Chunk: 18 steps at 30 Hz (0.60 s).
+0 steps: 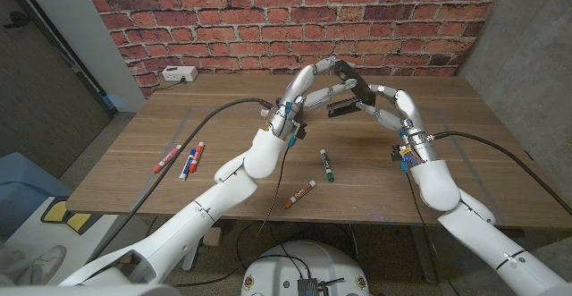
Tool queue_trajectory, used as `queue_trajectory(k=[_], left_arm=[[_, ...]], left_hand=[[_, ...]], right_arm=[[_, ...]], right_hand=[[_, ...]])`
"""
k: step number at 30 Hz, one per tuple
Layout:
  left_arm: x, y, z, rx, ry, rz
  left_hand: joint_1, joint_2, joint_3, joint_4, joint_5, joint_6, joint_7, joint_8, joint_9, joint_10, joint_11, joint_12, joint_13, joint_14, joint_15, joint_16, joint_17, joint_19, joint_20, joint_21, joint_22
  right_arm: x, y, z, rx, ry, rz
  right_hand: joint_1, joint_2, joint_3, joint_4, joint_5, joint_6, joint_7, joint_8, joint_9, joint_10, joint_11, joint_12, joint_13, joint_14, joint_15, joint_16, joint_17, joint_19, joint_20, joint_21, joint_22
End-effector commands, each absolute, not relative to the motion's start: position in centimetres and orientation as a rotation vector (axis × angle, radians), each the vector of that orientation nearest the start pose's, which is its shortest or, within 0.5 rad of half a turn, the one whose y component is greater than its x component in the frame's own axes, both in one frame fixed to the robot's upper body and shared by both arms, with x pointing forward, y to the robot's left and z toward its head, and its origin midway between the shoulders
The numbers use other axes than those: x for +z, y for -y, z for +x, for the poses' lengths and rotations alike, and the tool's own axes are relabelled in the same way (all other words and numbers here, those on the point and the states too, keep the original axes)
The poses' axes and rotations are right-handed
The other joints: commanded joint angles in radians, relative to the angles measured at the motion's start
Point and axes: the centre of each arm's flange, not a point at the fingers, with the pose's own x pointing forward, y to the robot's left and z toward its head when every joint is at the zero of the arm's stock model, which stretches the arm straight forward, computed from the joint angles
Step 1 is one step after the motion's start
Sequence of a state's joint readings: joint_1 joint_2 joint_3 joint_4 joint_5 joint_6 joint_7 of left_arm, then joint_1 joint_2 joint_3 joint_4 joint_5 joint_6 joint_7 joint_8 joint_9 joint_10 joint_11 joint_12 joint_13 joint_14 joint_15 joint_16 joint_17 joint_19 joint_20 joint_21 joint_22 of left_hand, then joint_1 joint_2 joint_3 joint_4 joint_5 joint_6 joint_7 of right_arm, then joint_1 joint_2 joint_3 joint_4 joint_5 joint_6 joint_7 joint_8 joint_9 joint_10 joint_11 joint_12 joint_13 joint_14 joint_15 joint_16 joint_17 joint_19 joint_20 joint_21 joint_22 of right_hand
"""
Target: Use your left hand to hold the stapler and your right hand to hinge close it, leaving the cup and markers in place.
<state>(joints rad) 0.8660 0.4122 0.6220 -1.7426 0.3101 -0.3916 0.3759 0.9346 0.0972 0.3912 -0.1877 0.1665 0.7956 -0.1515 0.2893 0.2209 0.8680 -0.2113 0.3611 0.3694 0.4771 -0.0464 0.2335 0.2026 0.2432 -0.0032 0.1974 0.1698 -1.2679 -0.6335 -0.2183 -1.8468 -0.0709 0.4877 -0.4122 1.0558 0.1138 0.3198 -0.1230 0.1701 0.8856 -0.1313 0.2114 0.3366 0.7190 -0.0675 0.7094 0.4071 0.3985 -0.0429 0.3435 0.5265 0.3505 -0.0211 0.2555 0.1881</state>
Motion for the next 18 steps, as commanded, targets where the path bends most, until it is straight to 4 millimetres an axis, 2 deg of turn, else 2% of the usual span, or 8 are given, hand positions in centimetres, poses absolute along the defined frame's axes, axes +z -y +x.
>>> queue_trajectory(k=[1, 18], left_arm=[[2.6, -6.4, 50.3, -0.244, 1.248, 0.509], [2.3, -7.5, 50.6, -0.223, 1.230, 0.490]], left_hand=[[0.098, 0.091, 0.118, 0.059, 0.011, 0.026, 0.000, 0.012, 0.003, 0.020, -0.004, 0.010, 0.033, 0.010, -0.168, 0.012, 0.004, 0.009, -0.002, 0.004, 0.005], [0.106, 0.089, 0.116, 0.051, 0.011, 0.040, 0.004, 0.016, 0.004, 0.034, -0.002, 0.010, 0.043, 0.023, -0.171, 0.021, 0.006, 0.014, -0.004, 0.005, 0.005]], right_arm=[[-2.7, 25.6, 48.2, 0.029, 1.067, -0.365], [-2.6, 25.6, 48.7, 0.069, 1.048, -0.268]], right_hand=[[0.062, 0.075, 0.013, 0.019, 0.006, 0.009, -0.006, 0.007, 0.002, 0.116, -0.113, 0.029, 0.083, 0.009, -0.190, -0.002, 0.005, -0.001, -0.008, 0.005, 0.004], [0.062, 0.075, 0.011, 0.019, 0.006, 0.010, -0.006, 0.007, 0.003, 0.115, -0.114, 0.030, 0.082, 0.012, -0.190, -0.006, 0.007, -0.003, -0.012, 0.005, 0.005]])
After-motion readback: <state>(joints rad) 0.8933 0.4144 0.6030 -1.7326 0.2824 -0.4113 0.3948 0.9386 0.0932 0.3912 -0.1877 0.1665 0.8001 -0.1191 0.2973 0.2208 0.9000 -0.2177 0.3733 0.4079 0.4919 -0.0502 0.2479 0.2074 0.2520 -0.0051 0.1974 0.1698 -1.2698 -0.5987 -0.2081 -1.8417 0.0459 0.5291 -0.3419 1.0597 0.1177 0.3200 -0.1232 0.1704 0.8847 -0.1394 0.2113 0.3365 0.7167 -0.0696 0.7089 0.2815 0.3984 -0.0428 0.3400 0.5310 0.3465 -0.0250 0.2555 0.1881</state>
